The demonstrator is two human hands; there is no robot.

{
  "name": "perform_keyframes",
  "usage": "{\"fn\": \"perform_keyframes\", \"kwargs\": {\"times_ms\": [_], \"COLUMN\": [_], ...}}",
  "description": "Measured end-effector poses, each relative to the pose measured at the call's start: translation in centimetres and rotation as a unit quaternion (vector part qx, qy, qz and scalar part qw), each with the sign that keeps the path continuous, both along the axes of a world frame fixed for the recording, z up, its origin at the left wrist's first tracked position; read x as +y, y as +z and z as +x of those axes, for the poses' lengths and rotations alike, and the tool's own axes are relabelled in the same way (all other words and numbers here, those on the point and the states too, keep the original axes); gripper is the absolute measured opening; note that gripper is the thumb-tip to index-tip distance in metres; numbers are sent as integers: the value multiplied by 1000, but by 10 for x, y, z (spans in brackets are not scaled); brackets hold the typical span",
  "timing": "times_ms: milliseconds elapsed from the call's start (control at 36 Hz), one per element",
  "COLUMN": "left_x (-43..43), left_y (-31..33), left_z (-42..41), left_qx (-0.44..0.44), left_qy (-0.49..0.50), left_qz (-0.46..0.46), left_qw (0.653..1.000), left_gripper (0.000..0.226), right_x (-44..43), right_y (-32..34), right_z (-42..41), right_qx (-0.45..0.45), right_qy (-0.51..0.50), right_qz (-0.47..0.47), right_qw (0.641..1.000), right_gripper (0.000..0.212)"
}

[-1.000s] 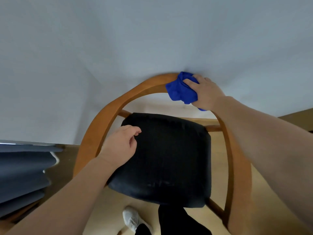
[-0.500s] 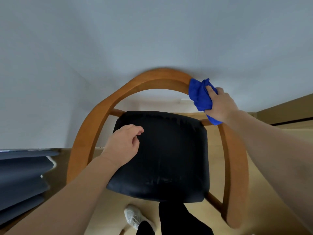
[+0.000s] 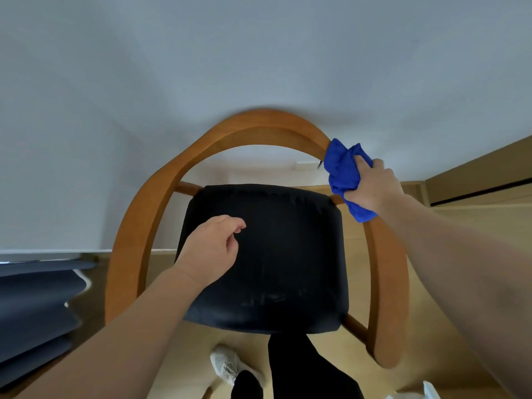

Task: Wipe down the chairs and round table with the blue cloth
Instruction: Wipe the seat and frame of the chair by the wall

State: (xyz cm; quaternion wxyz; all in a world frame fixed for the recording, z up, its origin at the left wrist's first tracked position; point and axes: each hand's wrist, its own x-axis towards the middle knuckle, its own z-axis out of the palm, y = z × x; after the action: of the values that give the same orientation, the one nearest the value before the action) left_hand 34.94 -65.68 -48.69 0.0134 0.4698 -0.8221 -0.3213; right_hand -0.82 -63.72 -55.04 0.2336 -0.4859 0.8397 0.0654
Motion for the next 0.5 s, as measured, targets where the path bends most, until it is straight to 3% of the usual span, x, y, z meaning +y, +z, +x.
{"fn": "perform_keyframes", "kwargs": {"times_ms": [500], "left_x": [46], "left_y": [6], "left_z": [3], "left_qx": [6], "left_qy": [-43], "left_qz": [-14], "left_qw": [999], "left_gripper": [28], "right_x": [84], "right_y": [-3], "right_z": [11], "right_qx": [30], "right_qy": [-83], "right_qz": [42], "right_qw": [995], "right_gripper": [104]}}
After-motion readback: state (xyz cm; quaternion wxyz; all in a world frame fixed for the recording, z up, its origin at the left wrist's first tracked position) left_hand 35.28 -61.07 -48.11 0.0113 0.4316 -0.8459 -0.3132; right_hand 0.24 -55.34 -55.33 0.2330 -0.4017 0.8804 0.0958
